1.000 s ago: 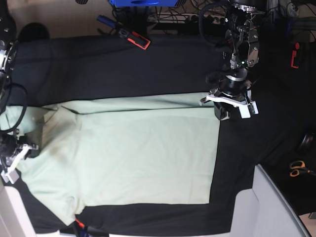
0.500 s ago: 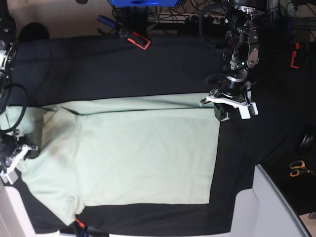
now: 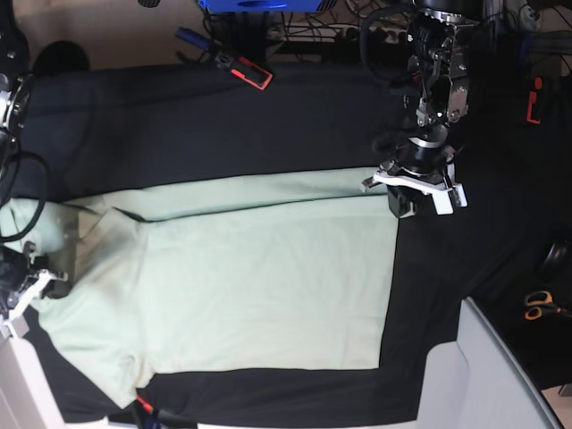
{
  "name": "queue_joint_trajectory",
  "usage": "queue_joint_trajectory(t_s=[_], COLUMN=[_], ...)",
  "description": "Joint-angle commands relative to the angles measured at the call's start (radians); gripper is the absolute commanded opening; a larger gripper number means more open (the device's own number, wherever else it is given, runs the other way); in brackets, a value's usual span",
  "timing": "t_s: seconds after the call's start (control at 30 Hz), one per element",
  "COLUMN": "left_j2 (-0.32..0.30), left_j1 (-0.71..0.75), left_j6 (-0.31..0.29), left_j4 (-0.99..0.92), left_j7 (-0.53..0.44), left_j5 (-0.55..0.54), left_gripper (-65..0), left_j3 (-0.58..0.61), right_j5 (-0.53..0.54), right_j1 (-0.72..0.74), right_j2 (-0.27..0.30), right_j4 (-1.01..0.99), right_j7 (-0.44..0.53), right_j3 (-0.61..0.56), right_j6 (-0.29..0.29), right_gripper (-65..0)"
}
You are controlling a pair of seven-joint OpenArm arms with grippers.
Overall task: Fold the T-shirt properly
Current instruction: 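Lower the folded edge flat and open both grippers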
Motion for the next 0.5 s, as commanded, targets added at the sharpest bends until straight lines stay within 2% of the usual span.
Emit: queue_joint_trajectory(t_s=[0.0,0.3,0.47], left_j2=[-0.005,-0.005,-0.005], left_j1=[-0.02,-0.049,-0.063], left_j6=[-0.006,-0.006,-0.006], left_j4=[0.004,-0.029,-0.032], left_j7=[-0.026,-0.026,-0.026], left_j5=[-0.001,-0.001,-0.001], left_gripper=[-65.0,-65.0,-65.0], left_j3=[-0.005,-0.003,-0.003], right_j5=[0.018,0.018,0.018], right_j1=[0.03,0.03,0.03], right_j2=[0.02,0.02,0.021], right_j4=[0.012,0.011,-0.049], right_j7=[0.022,0.028,0.079], right_j3=[0.003,0.006,0.002], right_j6=[0.007,0.007,0.007], right_gripper=[-65.0,-65.0,-65.0])
